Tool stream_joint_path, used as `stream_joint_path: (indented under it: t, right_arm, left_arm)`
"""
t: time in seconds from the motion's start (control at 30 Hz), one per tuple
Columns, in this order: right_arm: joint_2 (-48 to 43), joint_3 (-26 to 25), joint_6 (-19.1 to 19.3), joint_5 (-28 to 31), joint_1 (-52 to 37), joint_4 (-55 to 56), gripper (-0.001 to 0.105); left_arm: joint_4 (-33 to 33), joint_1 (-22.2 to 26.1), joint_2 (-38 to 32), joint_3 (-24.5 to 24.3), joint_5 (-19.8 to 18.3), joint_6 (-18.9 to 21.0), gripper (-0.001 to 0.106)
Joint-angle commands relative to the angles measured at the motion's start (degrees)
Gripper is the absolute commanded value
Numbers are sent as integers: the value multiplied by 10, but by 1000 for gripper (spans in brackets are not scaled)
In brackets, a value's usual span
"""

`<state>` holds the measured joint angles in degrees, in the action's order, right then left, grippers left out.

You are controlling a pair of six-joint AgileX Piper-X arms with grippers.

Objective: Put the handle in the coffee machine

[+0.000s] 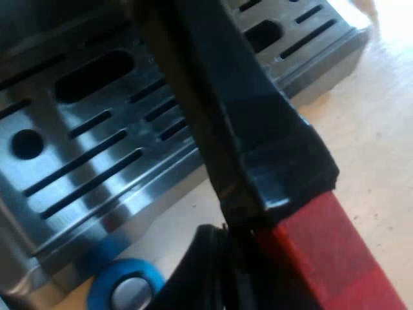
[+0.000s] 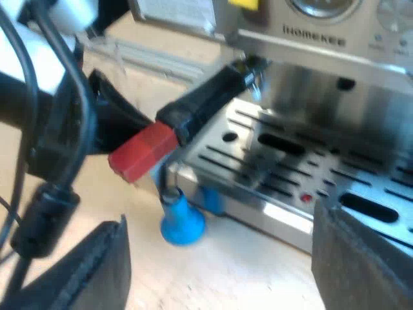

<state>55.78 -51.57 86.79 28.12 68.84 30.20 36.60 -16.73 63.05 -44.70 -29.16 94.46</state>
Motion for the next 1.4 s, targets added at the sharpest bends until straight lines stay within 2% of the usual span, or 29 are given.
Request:
stream_joint_path:
  t: [0.03, 0.13, 0.23, 0.33, 0.47, 0.57, 0.6, 0.63, 0.67, 0.73, 0.8, 0.97, 1.07, 1.17, 1.23, 1.33, 1.37, 1.4]
  right_arm:
    - [-6, -12, -2, -1, 1, 26, 62]
    - [-6, -15, -2, -1, 1, 35, 62]
    - [-6, -15, -2, -1, 1, 35, 62]
    - [-6, -15, -2, -1, 1, 35, 62]
    - [-6, -15, -2, -1, 1, 35, 62]
    - [-6, -15, -2, -1, 1, 35, 62]
    - [-6, -15, -2, -1, 1, 35, 62]
    - [-6, -15, -9, -1, 1, 35, 62]
    - [-6, -15, -12, -1, 0, 35, 62]
    - [-6, -15, -19, -1, 0, 35, 62]
    - [-6, -15, -19, -1, -6, 35, 62]
    - [-6, -16, -19, -14, -50, 35, 62]
    - [-6, -19, -19, -81, -94, 35, 62]
    - [-6, -25, -7, -123, -130, 38, 62]
    - [-6, -40, 37, -123, -160, 53, 62]
    - [-6, -70, 62, -123, -198, 81, 62]
    - [-6, -76, 64, -123, -208, 89, 62]
    - [-7, -91, 71, -126, -230, 102, 62]
  left_arm:
    - [-64, -36, -8, -9, -101, 46, 0]
    - [-87, -54, -8, -9, -101, 91, 0]
    - [-102, -56, -8, -9, -99, 113, 0]
    - [-125, -54, -8, -9, -90, 156, 0]
    - [-140, -52, -8, -9, -99, 175, 0]
    - [-130, -52, -10, -9, -100, 163, 0]
    - [-111, -49, -13, -9, -98, 145, 0]
    - [-58, -40, -22, -9, -67, 96, 0]
    - [-48, -36, -25, -9, -52, 78, 0]
    - [3, -14, -41, -9, -5, 14, 0]
    - [27, 5, -55, -9, 9, -14, 0]
    - [52, 62, -96, -9, 15, -31, 0]
    - [59, 88, -121, -9, 15, -31, 0]
    - [68, 112, -152, -10, 15, -33, 10]
    - [77, 129, -176, -17, 15, -35, 26]
    - [94, 146, -198, -36, 25, -35, 45]
    - [95, 147, -198, -38, 27, -35, 45]
    - [100, 155, -211, -55, 45, -35, 49]
